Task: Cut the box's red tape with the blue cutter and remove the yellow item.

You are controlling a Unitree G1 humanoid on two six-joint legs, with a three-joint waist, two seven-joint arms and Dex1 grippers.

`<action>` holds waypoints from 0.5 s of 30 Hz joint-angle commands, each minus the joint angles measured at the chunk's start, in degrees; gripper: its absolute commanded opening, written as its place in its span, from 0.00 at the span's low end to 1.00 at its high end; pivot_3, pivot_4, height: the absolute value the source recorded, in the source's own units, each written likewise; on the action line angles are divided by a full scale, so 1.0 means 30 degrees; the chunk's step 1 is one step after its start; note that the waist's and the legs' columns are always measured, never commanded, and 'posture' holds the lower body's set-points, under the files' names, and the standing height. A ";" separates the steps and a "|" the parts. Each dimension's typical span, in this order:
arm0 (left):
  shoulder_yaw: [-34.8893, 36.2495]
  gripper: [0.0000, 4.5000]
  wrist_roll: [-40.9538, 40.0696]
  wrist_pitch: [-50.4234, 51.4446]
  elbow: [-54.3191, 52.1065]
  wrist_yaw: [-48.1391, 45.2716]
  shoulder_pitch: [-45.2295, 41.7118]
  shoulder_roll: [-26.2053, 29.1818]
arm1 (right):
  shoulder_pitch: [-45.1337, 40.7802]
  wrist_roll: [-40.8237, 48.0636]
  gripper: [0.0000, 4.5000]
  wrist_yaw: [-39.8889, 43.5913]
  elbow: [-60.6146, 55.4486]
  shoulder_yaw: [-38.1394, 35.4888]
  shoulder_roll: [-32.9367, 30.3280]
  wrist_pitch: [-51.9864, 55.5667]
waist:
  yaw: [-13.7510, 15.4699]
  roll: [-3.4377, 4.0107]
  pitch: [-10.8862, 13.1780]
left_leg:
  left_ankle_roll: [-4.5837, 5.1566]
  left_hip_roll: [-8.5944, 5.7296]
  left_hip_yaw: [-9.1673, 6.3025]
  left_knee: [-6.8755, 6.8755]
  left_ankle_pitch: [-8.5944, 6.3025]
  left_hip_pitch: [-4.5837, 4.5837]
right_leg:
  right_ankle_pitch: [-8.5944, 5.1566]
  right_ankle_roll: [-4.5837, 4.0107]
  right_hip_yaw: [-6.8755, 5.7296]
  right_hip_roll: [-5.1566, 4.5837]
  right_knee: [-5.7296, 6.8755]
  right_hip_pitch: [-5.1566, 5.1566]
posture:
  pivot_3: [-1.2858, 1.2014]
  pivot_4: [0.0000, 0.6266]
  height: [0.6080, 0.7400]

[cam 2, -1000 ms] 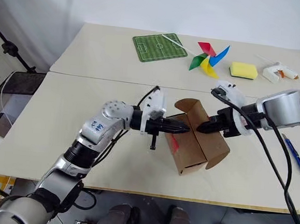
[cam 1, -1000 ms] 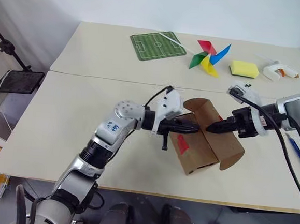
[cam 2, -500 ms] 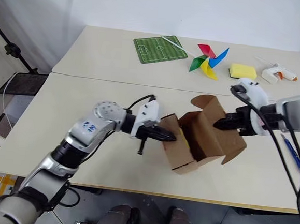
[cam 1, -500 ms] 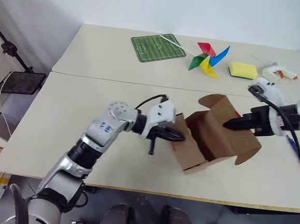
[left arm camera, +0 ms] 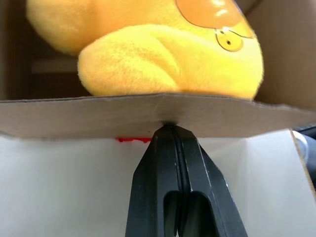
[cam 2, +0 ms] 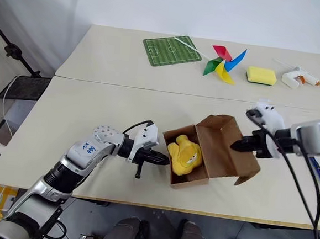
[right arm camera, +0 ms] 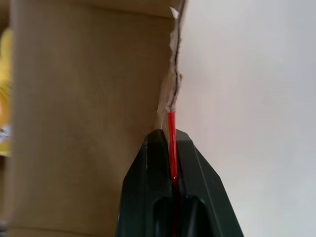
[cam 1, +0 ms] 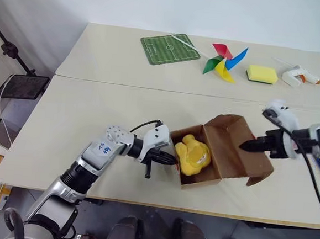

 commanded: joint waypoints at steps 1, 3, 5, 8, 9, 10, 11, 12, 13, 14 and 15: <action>0.0243 0.04 0.0058 -0.0644 -0.0759 -0.0229 -0.0311 0.0199 | 0.1181 -0.0243 0.21 0.0089 -0.2138 -0.2043 0.0363 -0.0384 | 0.0024 0.0000 0.0000 | 0.0002 0.0000 0.0003 0.0005 0.0001 0.0001 | 0.0001 0.0002 0.0002 0.0000 0.0002 0.0000 | 0.52 0.24 1.00; 0.0508 0.12 0.0016 -0.1028 -0.0562 -0.0374 -0.0523 0.0370 | 0.2265 -0.1142 0.35 0.0619 -0.3166 -0.2508 0.0032 -0.1507 | 0.0027 0.0000 0.0000 | 0.0003 -0.0002 0.0002 0.0011 0.0002 0.0004 | 0.0001 0.0003 0.0006 0.0002 0.0008 0.0001 | 0.52 0.24 1.00; 0.0998 0.25 -0.0083 -0.1518 -0.0239 -0.0392 -0.0804 0.0445 | 0.3788 -0.2608 0.49 0.2268 -0.4244 -0.2781 -0.1020 -0.3838 | 0.0094 0.0000 0.0001 | 0.0003 -0.0004 -0.0001 0.0013 0.0002 0.0003 | 0.0002 0.0005 0.0002 0.0003 0.0006 0.0003 | 0.52 0.24 1.00; 0.1801 0.45 -0.0625 -0.1353 0.0184 -0.0562 -0.1214 0.0577 | 0.5787 -0.4558 0.71 0.4682 -0.4745 -0.3643 -0.2035 -0.7283 | 0.0029 -0.0001 0.0001 | 0.0003 -0.0013 0.0005 0.0015 0.0001 0.0003 | 0.0007 0.0016 0.0009 0.0016 0.0001 0.0003 | 0.52 0.24 1.00; 0.2407 0.53 -0.1086 -0.1181 0.0303 -0.0751 -0.1404 0.0688 | 0.6638 -0.5128 0.80 0.6185 -0.4549 -0.4592 -0.2280 -0.8823 | 0.0013 -0.0002 0.0002 | 0.0003 -0.0013 0.0018 0.0015 0.0001 0.0017 | 0.0009 0.0019 0.0024 0.0019 0.0006 0.0008 | 0.52 0.24 1.00; 0.3445 0.59 -0.1988 -0.0578 0.0370 -0.0810 -0.1611 0.0677 | 0.7911 -0.6219 0.87 0.8171 -0.4464 -0.5440 -0.2913 -1.0845 | 0.0035 -0.0005 0.0004 | 0.0003 -0.0013 0.0023 0.0015 0.0002 0.0020 | 0.0009 0.0022 0.0026 0.0024 0.0007 0.0009 | 0.52 0.24 1.00; 0.4752 0.66 -0.3090 0.0358 0.0554 -0.0659 -0.1887 0.0661 | 0.9036 -0.7019 0.95 0.9714 -0.4196 -0.6484 -0.3348 -1.2234 | 0.0005 -0.0001 0.0005 | 0.0002 -0.0008 0.0020 0.0016 0.0002 0.0020 | 0.0009 0.0023 0.0023 0.0034 0.0006 0.0012 | 0.52 0.24 1.00; 0.5755 0.72 -0.3672 0.0892 0.0930 -0.0641 -0.2096 0.1008 | 0.9879 -0.7546 1.00 1.0821 -0.3796 -0.7674 -0.3358 -1.3392 | 0.0017 -0.0007 0.0010 | 0.0002 -0.0005 0.0024 0.0015 0.0002 0.0035 | 0.0008 0.0025 0.0035 0.0044 0.0010 0.0012 | 0.52 0.24 1.00; 0.6344 0.77 -0.3983 0.1216 0.1244 -0.0625 -0.2235 0.1281 | 1.0390 -0.7873 1.00 1.1423 -0.3517 -0.8391 -0.3277 -1.4140 | 0.0003 -0.0029 0.0022 | 0.0000 -0.0002 0.0019 0.0014 0.0004 0.0027 | 0.0008 0.0025 0.0032 0.0053 0.0010 0.0013 | 0.52 0.24 1.00; 0.7025 0.85 -0.4405 0.1567 0.1196 -0.0809 -0.2108 0.1823 | 1.0722 -0.7378 1.00 1.2230 -0.3491 -1.0080 -0.2326 -1.4985 | -0.0006 -0.0031 0.0023 | -0.0003 0.0019 0.0025 0.0018 0.0006 0.0039 | 0.0009 0.0026 0.0039 0.0075 0.0012 0.0022 | 0.52 0.24 1.00; 0.7516 0.92 -0.4654 0.1884 0.1065 -0.0887 -0.1925 0.2365 | 1.1096 -0.7093 1.00 1.3102 -0.3614 -1.1546 -0.1476 -1.6021 | -0.0079 -0.0035 0.0026 | -0.0008 0.0019 0.0022 0.0020 0.0010 0.0045 | 0.0009 0.0026 0.0038 0.0079 0.0013 0.0029 | 0.52 0.24 1.00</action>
